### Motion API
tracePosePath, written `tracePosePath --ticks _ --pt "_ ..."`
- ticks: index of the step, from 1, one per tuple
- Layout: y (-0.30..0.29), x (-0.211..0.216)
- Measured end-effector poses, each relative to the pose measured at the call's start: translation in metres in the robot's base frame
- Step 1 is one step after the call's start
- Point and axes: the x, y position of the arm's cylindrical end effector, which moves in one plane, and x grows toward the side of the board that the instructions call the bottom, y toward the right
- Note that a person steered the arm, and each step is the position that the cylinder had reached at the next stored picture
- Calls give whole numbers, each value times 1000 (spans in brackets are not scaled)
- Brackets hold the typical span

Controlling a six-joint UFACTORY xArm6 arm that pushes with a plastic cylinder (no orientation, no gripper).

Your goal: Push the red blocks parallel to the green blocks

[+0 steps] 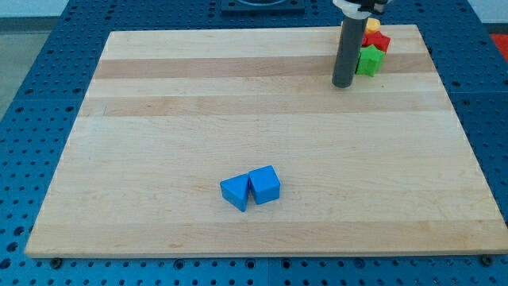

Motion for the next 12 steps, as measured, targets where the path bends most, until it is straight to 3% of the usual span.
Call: tracePosePath --ticks 1,2,3,4,5,8,12 --pt "14 13" --pt "63 42" --pt "125 29" --pt "168 -34" --pt "168 -70" --pt "126 -88" --pt "3 -88"
